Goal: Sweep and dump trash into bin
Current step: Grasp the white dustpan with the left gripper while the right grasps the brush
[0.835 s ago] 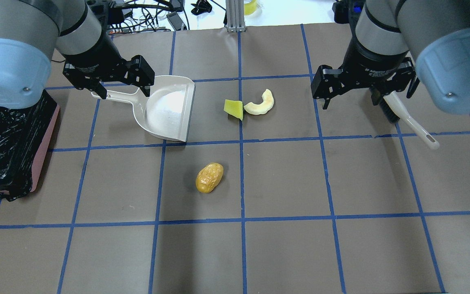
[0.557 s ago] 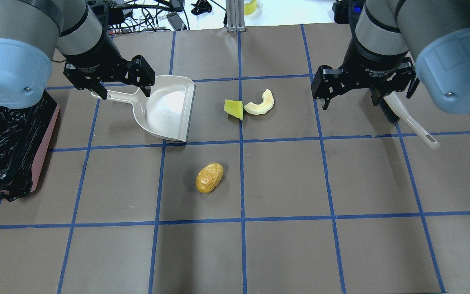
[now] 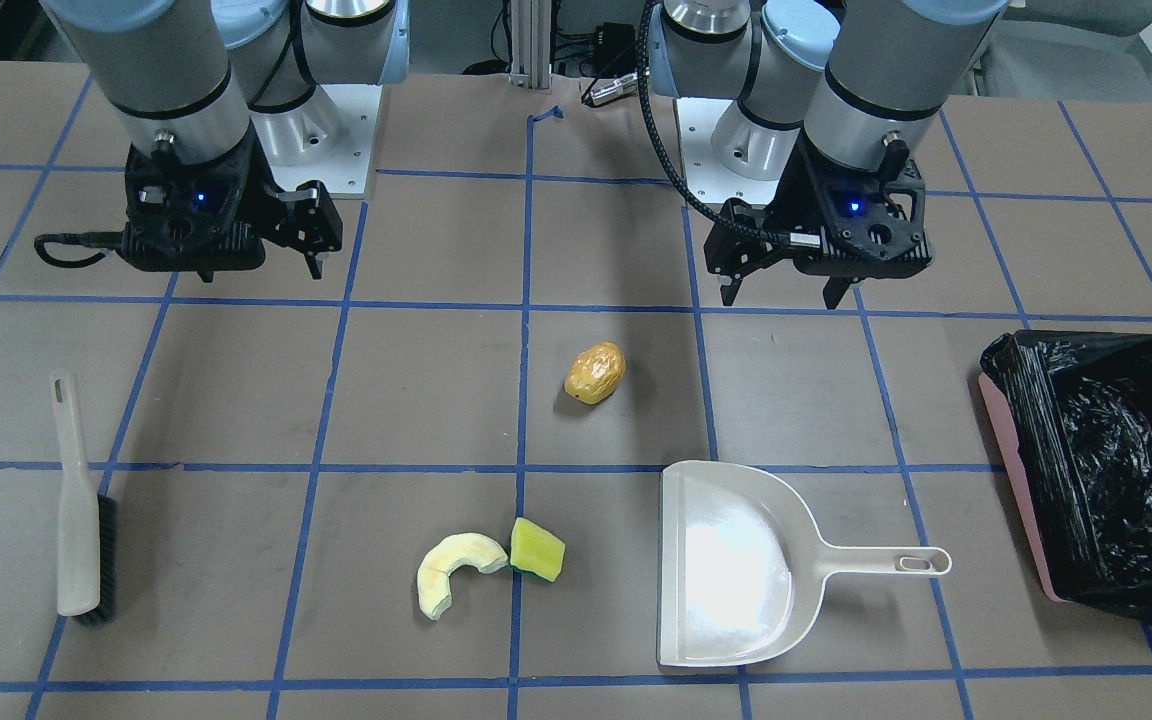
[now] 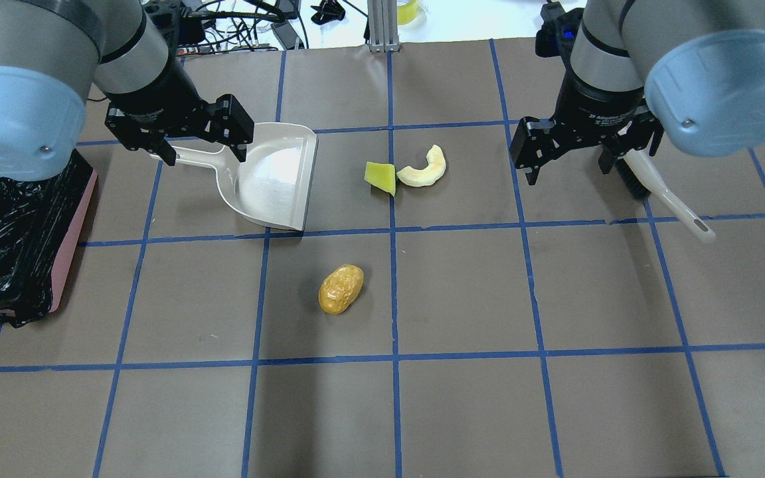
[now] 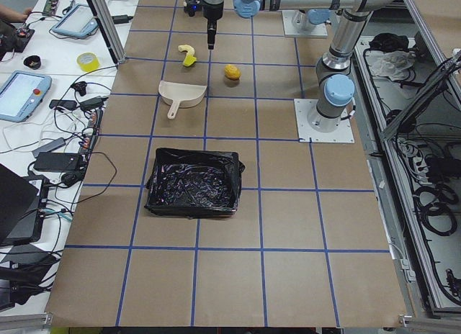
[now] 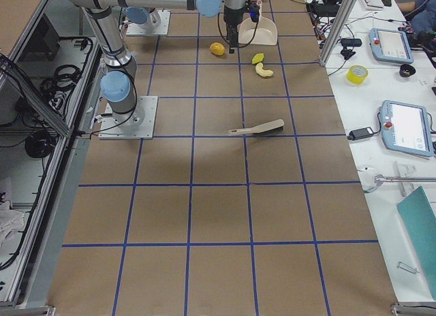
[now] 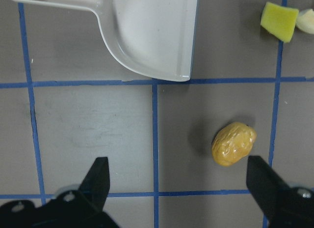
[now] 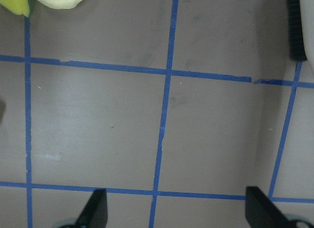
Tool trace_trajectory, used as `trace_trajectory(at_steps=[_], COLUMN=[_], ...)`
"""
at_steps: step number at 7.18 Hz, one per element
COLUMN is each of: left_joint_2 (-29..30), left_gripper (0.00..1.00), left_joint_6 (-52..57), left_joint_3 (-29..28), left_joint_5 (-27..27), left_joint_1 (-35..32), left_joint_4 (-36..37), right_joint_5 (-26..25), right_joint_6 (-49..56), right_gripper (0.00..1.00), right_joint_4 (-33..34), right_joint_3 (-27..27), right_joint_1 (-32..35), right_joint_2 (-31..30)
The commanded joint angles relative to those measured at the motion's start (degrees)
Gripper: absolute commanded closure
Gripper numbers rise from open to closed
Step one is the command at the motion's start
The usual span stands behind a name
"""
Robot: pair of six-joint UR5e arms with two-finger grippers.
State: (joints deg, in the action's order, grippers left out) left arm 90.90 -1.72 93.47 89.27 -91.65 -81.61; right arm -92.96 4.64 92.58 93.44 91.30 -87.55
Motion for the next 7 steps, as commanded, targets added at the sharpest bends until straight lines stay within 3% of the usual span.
trace_trajectory(at_steps=[1, 3, 5, 7], left_joint_2=[0.06, 0.85, 2.78, 4.98], left_gripper=[0.0, 0.0, 0.0, 0.0], left_joint_6=[1.27, 8.17, 24.24, 39.6], left_joint_3=[1.88, 1.36, 1.27, 0.75], left_joint_5=[-0.06, 1.07, 1.08, 0.9], left_joint_1=[-0.11, 1.2, 3.92, 9.54], left_joint_4=[0.13, 3.27, 4.0, 5.13], right_joint_5=[-0.2, -1.43, -2.75, -4.5], right_joint_6=[8.16, 17.71, 28.43, 36.8], right_gripper=[0.0, 0.0, 0.0, 0.0], right_joint_4=[1.55, 9.59, 20.15, 21.85], right_joint_3=[0.34, 4.0, 7.54, 9.2], right_joint_1=[-6.55, -11.91, -17.53, -22.63], right_joint_2=[4.55, 8.34, 13.08, 14.59])
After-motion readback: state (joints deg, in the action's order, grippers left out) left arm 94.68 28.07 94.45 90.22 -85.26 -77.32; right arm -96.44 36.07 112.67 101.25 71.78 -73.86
